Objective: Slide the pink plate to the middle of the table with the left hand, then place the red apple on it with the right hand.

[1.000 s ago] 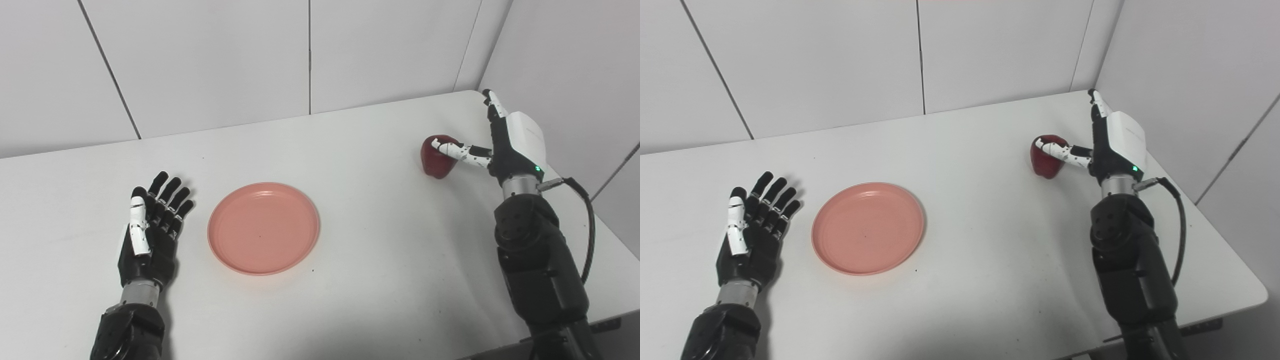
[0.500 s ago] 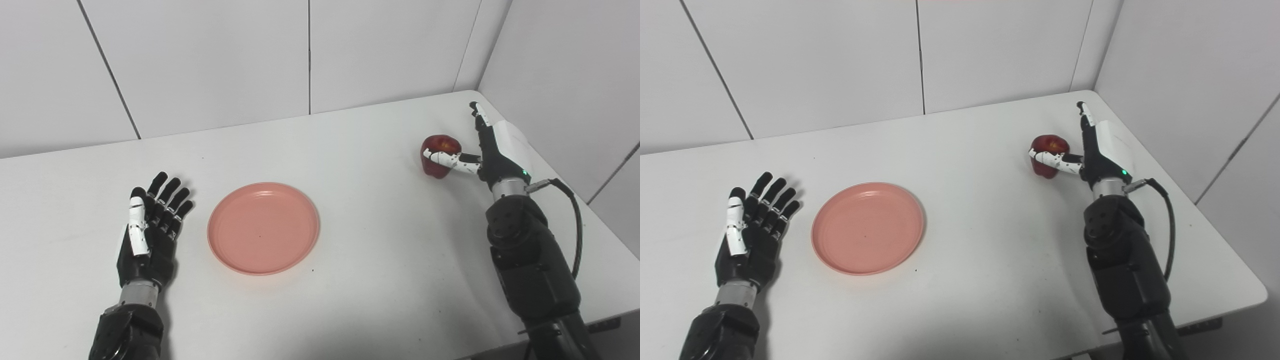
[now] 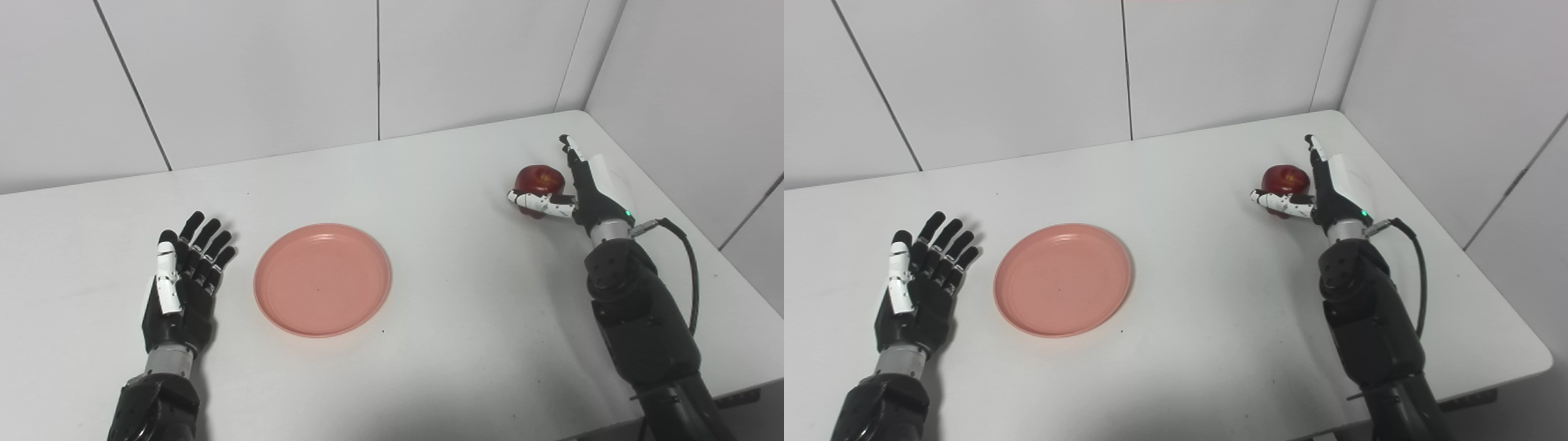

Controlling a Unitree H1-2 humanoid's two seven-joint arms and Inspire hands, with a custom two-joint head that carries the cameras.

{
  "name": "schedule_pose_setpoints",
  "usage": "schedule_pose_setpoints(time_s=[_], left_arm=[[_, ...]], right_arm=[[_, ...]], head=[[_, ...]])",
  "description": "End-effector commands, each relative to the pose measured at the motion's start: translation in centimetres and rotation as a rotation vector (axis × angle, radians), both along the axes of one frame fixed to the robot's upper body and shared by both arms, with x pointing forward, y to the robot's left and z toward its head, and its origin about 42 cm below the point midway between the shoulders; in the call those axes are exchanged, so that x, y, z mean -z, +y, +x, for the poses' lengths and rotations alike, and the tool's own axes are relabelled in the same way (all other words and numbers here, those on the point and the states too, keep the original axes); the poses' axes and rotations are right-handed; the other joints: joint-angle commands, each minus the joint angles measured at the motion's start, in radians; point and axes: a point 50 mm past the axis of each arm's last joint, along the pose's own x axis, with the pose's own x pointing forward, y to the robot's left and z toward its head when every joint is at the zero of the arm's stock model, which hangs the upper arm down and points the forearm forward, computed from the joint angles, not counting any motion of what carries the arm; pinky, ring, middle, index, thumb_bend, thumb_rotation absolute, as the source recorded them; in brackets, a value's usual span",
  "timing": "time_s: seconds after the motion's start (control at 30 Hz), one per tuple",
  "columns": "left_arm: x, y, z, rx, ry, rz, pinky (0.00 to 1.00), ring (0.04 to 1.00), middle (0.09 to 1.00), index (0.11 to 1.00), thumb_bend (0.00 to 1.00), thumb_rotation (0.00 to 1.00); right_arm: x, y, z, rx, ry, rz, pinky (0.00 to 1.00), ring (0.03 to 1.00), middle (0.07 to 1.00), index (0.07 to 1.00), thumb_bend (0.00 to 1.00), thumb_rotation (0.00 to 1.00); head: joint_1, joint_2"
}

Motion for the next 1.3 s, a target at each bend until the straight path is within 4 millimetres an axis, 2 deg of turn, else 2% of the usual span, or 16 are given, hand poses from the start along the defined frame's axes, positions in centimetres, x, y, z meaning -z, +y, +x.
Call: schedule_pose_setpoints(time_s=[0.0,0.43,0.67,1.13,1.27], left_arm=[[0.7,0.3,-0.4,-0.006,0.039,0.002,0.89,0.877,0.888,0.870,0.43,1.00],[0.7,0.4,-0.4,-0.003,0.042,0.006,0.89,0.878,0.891,0.876,0.43,1.00],[0.5,0.3,-0.6,-0.008,0.047,0.003,0.88,0.874,0.886,0.869,0.43,1.00],[0.5,0.3,-0.6,-0.004,0.047,0.005,0.88,0.872,0.885,0.870,0.43,1.00],[0.5,0.3,-0.6,-0.005,0.049,0.002,0.89,0.874,0.888,0.871,0.43,1.00]], right_arm=[[-2.6,-0.6,1.1,-0.011,-0.088,-0.042,0.75,0.868,0.920,0.944,1.00,0.47],[-2.5,-0.9,2.0,-0.015,-0.074,-0.043,0.72,0.851,0.907,0.929,1.00,0.42],[-2.7,-0.9,2.2,-0.016,-0.074,-0.043,0.75,0.864,0.909,0.919,1.00,0.37],[-2.6,-1.4,2.5,-0.022,-0.084,-0.039,0.74,0.835,0.860,0.858,0.94,0.28],[-2.5,-1.7,2.7,-0.021,-0.069,-0.052,0.70,0.799,0.829,0.834,0.93,0.29]], head=[[0.000,0.001],[0.002,0.005],[0.002,0.006],[0.005,0.009],[0.005,0.010]])
